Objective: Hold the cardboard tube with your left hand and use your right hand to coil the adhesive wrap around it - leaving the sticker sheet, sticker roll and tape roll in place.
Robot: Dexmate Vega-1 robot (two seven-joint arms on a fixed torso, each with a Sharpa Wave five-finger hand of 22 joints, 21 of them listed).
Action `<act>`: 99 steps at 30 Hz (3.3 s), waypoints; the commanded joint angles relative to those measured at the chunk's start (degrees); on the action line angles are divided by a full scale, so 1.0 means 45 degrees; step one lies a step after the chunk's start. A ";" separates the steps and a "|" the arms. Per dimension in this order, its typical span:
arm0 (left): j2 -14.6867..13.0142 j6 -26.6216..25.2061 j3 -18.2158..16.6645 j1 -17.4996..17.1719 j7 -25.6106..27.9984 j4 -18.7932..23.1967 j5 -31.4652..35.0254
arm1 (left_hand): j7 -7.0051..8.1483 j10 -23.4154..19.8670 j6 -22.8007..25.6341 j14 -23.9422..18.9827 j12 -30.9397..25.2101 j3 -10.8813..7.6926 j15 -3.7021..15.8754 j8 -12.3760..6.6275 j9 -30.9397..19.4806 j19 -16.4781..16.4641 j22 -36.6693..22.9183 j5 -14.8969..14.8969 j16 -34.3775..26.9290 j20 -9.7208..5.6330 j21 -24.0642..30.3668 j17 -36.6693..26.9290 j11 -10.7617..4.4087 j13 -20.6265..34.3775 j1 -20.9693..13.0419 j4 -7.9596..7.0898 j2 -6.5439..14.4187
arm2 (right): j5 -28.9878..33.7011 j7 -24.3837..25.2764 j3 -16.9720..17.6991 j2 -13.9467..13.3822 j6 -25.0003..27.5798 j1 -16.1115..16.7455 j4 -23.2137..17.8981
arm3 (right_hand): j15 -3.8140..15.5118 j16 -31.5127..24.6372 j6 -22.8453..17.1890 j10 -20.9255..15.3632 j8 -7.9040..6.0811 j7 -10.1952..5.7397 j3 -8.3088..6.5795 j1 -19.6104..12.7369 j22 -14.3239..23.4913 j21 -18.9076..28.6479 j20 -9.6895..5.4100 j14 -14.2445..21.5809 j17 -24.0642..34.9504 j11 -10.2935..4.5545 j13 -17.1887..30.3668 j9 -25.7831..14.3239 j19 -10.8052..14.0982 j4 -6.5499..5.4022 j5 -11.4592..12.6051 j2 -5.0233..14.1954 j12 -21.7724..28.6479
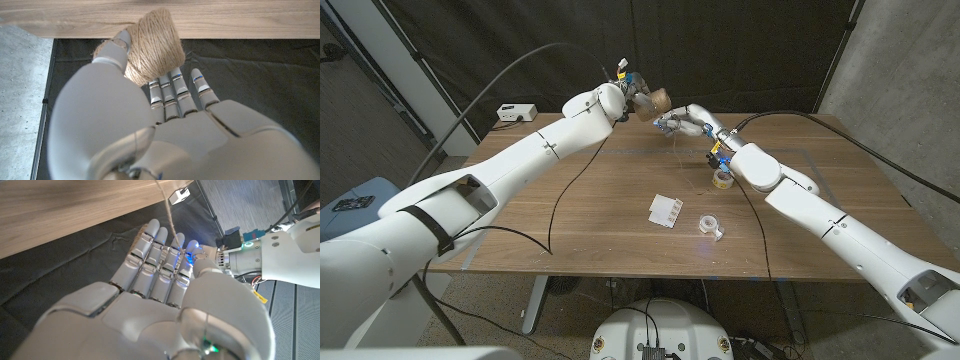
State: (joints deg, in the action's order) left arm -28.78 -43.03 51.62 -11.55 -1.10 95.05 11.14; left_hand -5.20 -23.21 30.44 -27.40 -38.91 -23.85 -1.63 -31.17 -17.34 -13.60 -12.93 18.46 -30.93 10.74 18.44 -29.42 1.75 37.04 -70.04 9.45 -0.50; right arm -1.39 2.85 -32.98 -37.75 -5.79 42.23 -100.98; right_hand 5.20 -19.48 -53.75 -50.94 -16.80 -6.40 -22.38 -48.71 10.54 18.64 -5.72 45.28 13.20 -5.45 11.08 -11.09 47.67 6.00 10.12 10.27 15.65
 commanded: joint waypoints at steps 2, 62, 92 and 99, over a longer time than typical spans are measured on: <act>-0.0245 0.0309 0.0024 0.0109 -0.0318 0.0016 -0.0113 | -0.0298 -0.0161 0.0512 -0.0025 -0.0088 -0.0016 -0.0072 -0.0441 -0.1046 0.0025 -0.0015 0.0269 -0.0068 -0.0022 0.0050 -0.0080 0.0005 0.1101 -0.0481 -0.0065 0.1404 | -0.0116 -0.0561 0.0127 -0.0371 -0.0049 0.0137 -0.0523 | 0.1584 0.0026 -0.0146 -0.0170 0.0063 0.0074 -0.0092 0.0044 0.0057 0.0098 -0.0941 0.0114 0.0052 0.0005 0.0069 -0.0056 0.0134 -0.0025 0.0013 0.0022 -0.0031; 0.0248 0.2687 0.0502 -0.0138 -0.1151 -0.0905 0.1008 | -0.0043 -0.0102 0.0684 0.0041 -0.0013 0.0030 0.0147 -0.0319 -0.1042 0.0025 -0.0015 0.0220 -0.0024 -0.0193 0.0110 -0.0017 -0.0256 0.1104 -0.0392 -0.0047 0.1379 | -0.3456 -0.2639 0.1158 -0.0199 -0.2684 -0.0060 -0.0458 | 0.1599 -0.0304 -0.0278 -0.0569 0.0274 0.0114 -0.0211 0.0032 0.0114 0.0369 -0.0954 0.0743 0.0523 -0.0039 0.0167 -0.0152 0.0451 -0.0005 -0.0017 0.0057 -0.0191; 0.0339 0.3245 0.0656 -0.0442 -0.1429 -0.0739 0.1600 | 0.0054 -0.0076 0.0818 0.0067 -0.0012 0.0034 0.0184 -0.0352 -0.1121 0.0008 -0.0008 0.0184 -0.0020 -0.0209 0.0147 -0.0026 -0.0330 0.1146 -0.0437 -0.0018 0.1404 | -0.3453 -0.2540 0.1252 0.0039 -0.2606 -0.0599 -0.0428 | 0.1604 -0.0264 -0.0311 -0.0688 0.0355 0.0156 -0.0304 0.0047 0.0128 0.0435 -0.0940 0.0783 0.0618 -0.0049 0.0198 -0.0184 0.0414 -0.0012 -0.0017 0.0057 -0.0264; 0.0411 0.3420 0.0717 -0.0515 -0.1529 -0.0742 0.1714 | 0.0074 -0.0083 0.0816 0.0058 -0.0018 0.0033 0.0184 -0.0348 -0.1136 0.0019 -0.0006 0.0178 -0.0016 -0.0236 0.0149 -0.0022 -0.0313 0.1156 -0.0433 -0.0032 0.1421 | -0.3529 -0.2492 0.1262 0.0050 -0.2470 -0.0605 -0.0446 | 0.1614 -0.0256 -0.0311 -0.0686 0.0376 0.0152 -0.0328 0.0045 0.0131 0.0452 -0.0928 0.0801 0.0637 -0.0074 0.0205 -0.0192 0.0410 -0.0009 -0.0017 0.0060 -0.0290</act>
State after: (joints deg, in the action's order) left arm -27.32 -29.24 54.49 -13.37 -7.16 91.78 18.26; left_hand -5.13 -23.03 30.53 -27.22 -38.65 -23.44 -1.01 -31.17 -16.88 -13.30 -12.77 19.01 -30.80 10.02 18.87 -29.34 1.31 37.05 -70.04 9.53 -0.50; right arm -16.61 -8.49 -27.47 -37.68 -17.52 39.90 -102.89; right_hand 6.02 -20.64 -54.60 -53.70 -15.16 -5.92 -23.50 -48.72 10.79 20.35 -6.14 48.34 15.85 -5.77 11.87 -11.88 49.30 5.99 10.11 10.26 14.36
